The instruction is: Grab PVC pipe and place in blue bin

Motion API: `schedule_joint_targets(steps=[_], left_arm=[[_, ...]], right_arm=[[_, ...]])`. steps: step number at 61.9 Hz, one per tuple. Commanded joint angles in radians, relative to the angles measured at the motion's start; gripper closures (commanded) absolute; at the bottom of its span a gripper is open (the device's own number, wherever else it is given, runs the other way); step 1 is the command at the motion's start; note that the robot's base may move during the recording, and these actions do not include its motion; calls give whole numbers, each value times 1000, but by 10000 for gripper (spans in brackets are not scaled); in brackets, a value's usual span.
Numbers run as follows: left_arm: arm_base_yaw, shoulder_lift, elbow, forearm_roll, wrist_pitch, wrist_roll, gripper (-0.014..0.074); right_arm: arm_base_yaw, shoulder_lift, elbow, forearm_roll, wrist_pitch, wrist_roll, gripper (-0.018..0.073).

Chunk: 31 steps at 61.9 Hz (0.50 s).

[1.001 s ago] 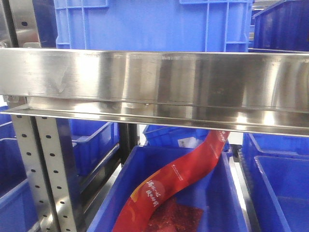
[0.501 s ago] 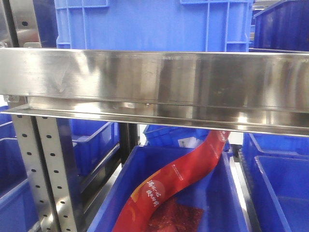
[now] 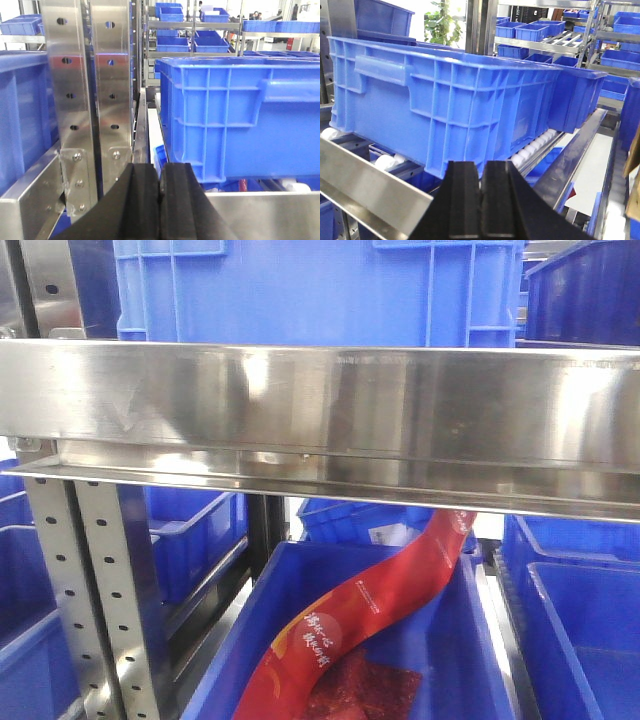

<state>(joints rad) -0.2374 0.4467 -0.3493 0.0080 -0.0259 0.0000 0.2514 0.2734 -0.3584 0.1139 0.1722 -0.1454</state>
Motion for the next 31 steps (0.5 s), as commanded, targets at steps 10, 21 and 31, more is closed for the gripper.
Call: schedule_joint_targets(steps=[10,21,31], left_arm=[[5,-59,51,-14,-9,0,707],[5,-108,102,-20,-11,0,707],[5,-159,145,-24,-16,0,707]], right_arm=[[-3,-66,53,-6,-12,9,721],[-3,-69,90,-6,3,9,721],[-3,-69,100,-6,-15,9,721]])
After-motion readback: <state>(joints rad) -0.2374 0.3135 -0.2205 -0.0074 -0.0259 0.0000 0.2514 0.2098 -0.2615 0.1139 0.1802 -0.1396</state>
